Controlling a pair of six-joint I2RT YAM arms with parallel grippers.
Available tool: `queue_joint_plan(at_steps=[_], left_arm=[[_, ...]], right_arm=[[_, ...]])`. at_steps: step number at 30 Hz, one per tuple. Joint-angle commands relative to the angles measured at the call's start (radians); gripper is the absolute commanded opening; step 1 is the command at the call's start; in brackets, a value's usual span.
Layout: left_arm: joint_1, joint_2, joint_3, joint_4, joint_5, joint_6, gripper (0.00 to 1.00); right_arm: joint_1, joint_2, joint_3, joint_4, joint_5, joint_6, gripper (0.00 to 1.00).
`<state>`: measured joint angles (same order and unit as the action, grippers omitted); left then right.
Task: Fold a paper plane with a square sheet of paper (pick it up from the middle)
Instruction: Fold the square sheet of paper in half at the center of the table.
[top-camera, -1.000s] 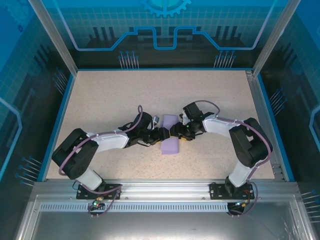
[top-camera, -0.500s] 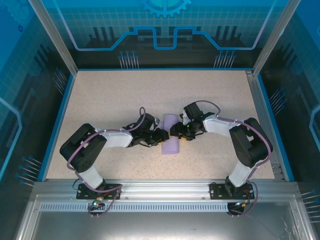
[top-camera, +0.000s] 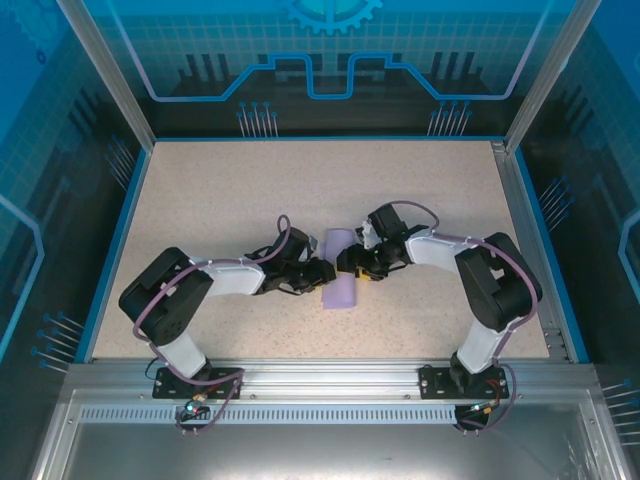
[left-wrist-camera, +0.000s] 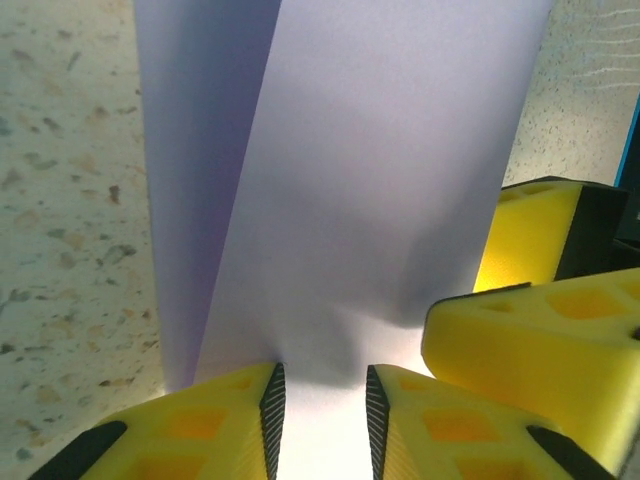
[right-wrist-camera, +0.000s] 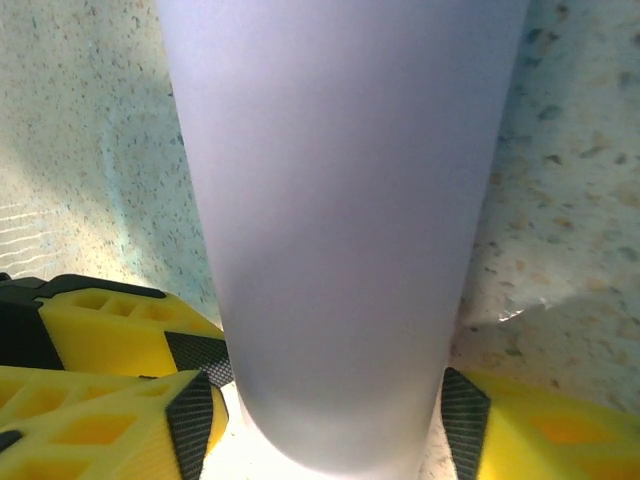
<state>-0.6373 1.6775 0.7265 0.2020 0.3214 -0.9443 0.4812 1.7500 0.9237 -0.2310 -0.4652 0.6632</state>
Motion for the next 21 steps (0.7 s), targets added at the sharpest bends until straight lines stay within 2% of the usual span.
queue_joint_plan(at_steps=[1, 5, 9, 16, 21], left_arm=[[-0.007, -0.047, -0.018, -0.020, -0.027, -0.002, 0.32], [-0.006, -0.105, -0.045, -0.007, -0.053, -0.002, 0.33], [-0.006, -0.178, -0.055, -0.043, -0.097, 0.017, 0.37], [0.001, -0.342, -0.077, -0.211, -0.277, 0.020, 0.42], [0.033, -0.435, -0.094, -0.264, -0.292, 0.038, 0.47]], right_arm=[[-0.013, 0.029, -0.014, 0.044, -0.069, -0.011, 0.56], [-0.014, 0.012, -0.023, 0.065, -0.074, 0.005, 0.40], [-0.007, 0.000, -0.027, 0.094, -0.061, 0.051, 0.34], [0.036, -0.040, -0.023, 0.208, -0.024, 0.209, 0.30], [0.048, -0.045, -0.014, 0.252, 0.068, 0.301, 0.31]])
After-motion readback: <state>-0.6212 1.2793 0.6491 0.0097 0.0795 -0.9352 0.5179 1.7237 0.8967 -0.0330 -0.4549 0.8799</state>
